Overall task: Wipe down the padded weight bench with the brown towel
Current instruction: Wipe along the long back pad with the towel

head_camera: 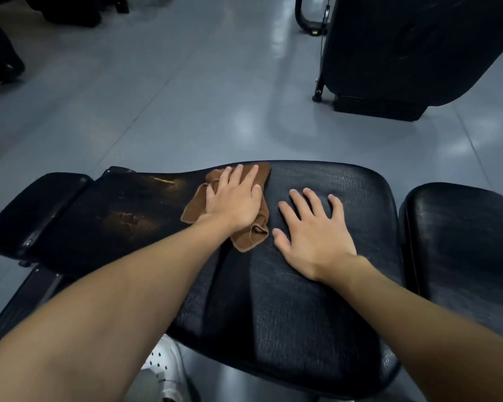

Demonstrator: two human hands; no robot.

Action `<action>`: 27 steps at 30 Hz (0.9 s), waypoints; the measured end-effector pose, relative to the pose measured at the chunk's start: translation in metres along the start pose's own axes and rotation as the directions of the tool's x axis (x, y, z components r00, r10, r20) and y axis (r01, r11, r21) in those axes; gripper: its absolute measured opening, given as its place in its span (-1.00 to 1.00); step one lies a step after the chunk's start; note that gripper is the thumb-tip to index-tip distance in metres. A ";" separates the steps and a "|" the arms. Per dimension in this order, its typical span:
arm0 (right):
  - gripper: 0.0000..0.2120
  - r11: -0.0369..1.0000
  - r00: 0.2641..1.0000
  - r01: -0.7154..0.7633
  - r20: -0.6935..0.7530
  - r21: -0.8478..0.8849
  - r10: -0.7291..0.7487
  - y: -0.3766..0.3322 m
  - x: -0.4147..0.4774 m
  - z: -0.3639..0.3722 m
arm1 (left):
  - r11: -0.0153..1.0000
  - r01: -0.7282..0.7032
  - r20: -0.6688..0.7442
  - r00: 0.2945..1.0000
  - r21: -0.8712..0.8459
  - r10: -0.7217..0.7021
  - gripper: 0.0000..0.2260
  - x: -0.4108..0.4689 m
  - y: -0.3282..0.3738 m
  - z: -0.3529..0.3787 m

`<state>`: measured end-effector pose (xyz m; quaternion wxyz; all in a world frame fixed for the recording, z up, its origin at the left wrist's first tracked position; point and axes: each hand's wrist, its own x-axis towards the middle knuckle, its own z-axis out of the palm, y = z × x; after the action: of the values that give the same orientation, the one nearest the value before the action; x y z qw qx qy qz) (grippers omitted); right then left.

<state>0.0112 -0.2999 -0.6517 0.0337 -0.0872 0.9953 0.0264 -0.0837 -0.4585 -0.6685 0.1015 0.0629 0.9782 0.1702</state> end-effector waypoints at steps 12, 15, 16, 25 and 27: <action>-0.36 1.000 1.000 0.004 0.003 -0.006 -0.004 0.001 0.000 -0.001 | 0.999 0.020 0.000 1.000 -0.035 -0.020 -0.51 0.020 0.008 -0.006; -0.37 1.000 1.000 -0.002 0.013 -0.017 0.002 0.001 -0.001 -0.002 | 1.000 -0.003 0.004 1.000 -0.023 0.004 -0.52 -0.005 0.000 -0.003; -0.36 1.000 1.000 -0.003 0.012 -0.019 0.003 0.001 -0.001 -0.002 | 1.000 -0.013 0.000 1.000 -0.017 0.013 -0.52 -0.015 -0.003 -0.001; -0.37 0.999 0.999 -0.012 0.032 -0.031 0.013 -0.001 0.000 -0.004 | 0.996 -0.074 -0.027 0.997 0.048 0.075 -0.52 -0.115 -0.027 0.011; -0.37 0.999 0.999 -0.018 0.043 -0.044 0.020 -0.002 -0.001 -0.004 | 0.995 -0.084 -0.022 0.996 0.059 0.085 -0.52 -0.132 -0.033 0.013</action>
<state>0.0124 -0.3017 -0.6476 0.0533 -0.0781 0.9943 0.0502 0.0444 -0.5064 -0.6682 0.0805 0.1050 0.9803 0.1465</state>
